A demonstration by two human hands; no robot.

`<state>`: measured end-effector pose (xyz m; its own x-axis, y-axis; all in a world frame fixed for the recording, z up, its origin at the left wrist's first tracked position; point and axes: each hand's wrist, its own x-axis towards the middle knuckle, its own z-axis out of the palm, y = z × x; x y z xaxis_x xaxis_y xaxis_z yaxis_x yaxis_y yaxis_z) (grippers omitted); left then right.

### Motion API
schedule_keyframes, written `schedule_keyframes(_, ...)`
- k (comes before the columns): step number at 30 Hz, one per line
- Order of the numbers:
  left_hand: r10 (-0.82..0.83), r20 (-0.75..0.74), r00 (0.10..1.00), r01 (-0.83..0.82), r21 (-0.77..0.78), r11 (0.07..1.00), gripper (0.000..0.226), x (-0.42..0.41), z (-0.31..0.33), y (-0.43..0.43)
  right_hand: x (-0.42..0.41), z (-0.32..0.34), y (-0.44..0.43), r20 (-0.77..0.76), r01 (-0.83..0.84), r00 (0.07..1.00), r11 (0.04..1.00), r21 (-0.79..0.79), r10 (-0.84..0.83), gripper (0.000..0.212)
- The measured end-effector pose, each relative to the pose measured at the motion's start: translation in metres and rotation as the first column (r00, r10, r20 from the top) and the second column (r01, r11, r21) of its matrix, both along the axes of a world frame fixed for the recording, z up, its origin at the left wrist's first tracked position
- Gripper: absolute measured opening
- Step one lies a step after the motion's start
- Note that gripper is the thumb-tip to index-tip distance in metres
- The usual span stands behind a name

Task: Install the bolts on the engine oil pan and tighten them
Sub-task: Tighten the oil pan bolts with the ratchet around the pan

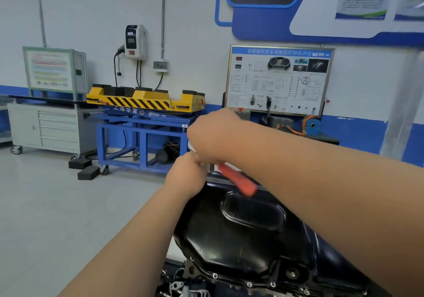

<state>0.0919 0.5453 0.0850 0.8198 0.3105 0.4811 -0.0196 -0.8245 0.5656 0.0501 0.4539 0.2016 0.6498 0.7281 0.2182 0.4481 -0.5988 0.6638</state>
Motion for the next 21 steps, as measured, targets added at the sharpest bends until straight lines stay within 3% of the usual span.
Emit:
schedule_keyframes(3, -0.084, 0.036, 0.996, 0.083, 0.033, 0.996, 0.037, -0.001, -0.006, -0.001, -0.004, 0.002, 0.009, 0.081, -0.023, 0.996, 0.990, -0.142, 0.035, 0.026)
schedule_keyframes(6, -0.083, 0.061, 0.995, 0.086, -0.035, 0.996, 0.038, 0.001, -0.006, 0.000, -0.007, 0.003, 0.007, 0.135, -0.075, 0.985, 0.971, -0.227, 0.108, 0.019)
schedule_keyframes(12, -0.149, 0.027, 0.988, 0.152, -0.157, 0.976, 0.031, 0.003, -0.013, 0.002, -0.008, -0.006, 0.008, -0.070, 0.040, 0.997, 0.998, -0.040, -0.042, 0.035)
schedule_keyframes(14, -0.120, 0.051, 0.991, 0.129, -0.247, 0.960, 0.032, -0.001, -0.010, -0.001, -0.012, -0.002, 0.009, -0.051, 0.010, 0.999, 0.998, -0.057, -0.013, 0.033)
schedule_keyframes(18, -0.167, 0.051, 0.985, 0.172, -0.118, 0.978, 0.039, 0.006, -0.013, 0.004, -0.013, -0.001, 0.008, 0.092, -0.082, 0.991, 0.983, -0.165, 0.098, 0.024)
schedule_keyframes(21, -0.098, 0.021, 0.995, 0.099, -0.069, 0.993, 0.037, 0.008, -0.014, 0.001, -0.010, -0.004, 0.009, 0.026, 0.048, 0.999, 0.994, -0.102, -0.045, 0.029)
